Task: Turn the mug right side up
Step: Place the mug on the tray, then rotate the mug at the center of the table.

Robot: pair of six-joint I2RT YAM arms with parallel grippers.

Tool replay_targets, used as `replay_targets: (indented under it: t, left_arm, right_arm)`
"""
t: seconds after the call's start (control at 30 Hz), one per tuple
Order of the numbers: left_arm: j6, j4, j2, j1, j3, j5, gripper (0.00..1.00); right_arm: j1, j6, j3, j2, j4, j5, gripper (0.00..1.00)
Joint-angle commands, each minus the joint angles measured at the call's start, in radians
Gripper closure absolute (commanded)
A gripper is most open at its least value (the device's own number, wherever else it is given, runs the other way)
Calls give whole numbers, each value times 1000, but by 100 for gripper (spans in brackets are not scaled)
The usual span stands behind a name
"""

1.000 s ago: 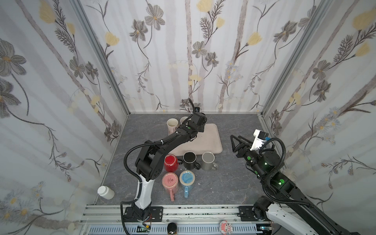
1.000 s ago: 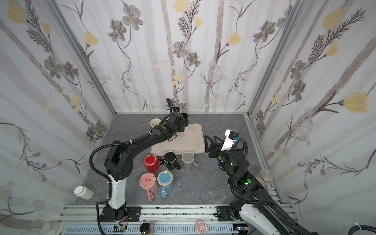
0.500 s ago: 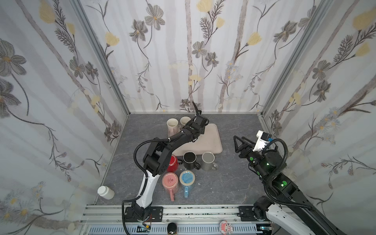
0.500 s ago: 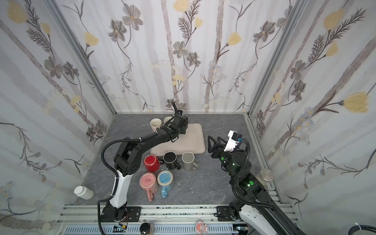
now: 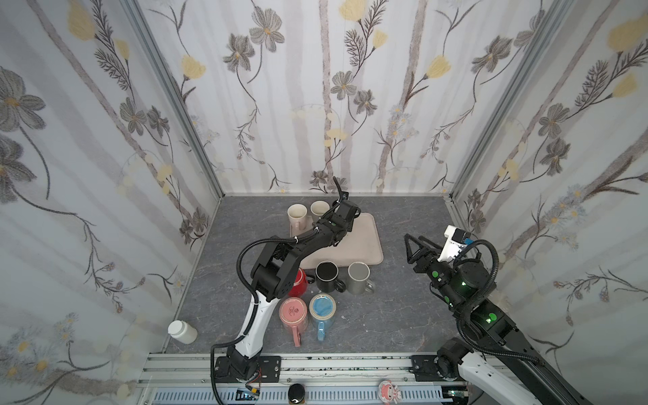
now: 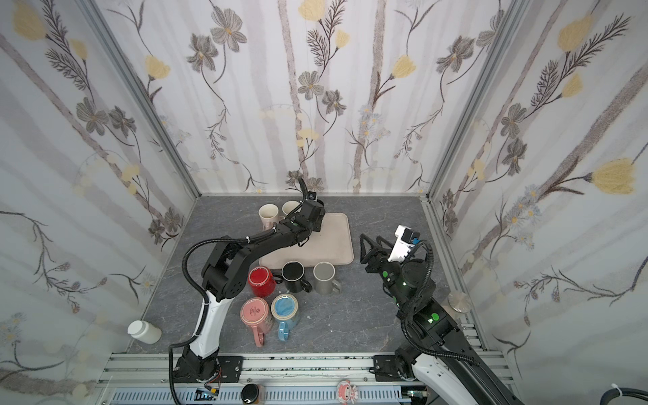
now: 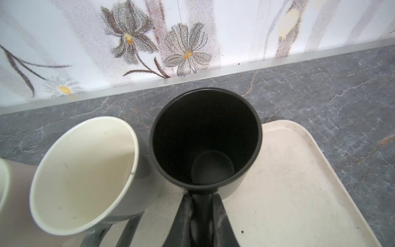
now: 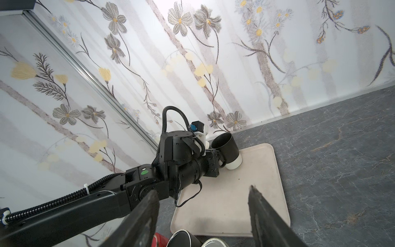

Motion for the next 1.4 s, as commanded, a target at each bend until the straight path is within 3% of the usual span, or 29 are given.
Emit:
replay_targets:
  t: [0.0,0.4,0.53,0.83,0.97,1.2,1.37]
  left_arm:
    - [2,64,1,1,-11,-37,75]
    - [-18,111,-73,1,-88,-42,46]
    - [-36,113,-113,0,-113,-40,43]
    - [-178,155,-398,-1,-252,121,23]
    - [-219,204,-571,-1,-386,190,0]
    - [-265,225,-838,1,-598,203,0]
    - [-274,219,-1017,3,-743,212,0]
  right_arm:
    - [-1,3,2,-7,-5,-9,32]
    - [-1,19,-1,-9,-38,-41,22]
    - [-1,24,-4,-4,-53,-75,19]
    - [-3,-46,-35,84,-105,-148,14]
    - [-6,-116,-27,174,-142,-198,14]
    - [-11,-193,-11,287,-167,-234,14]
    - [-3,-235,0,400,-194,-355,23]
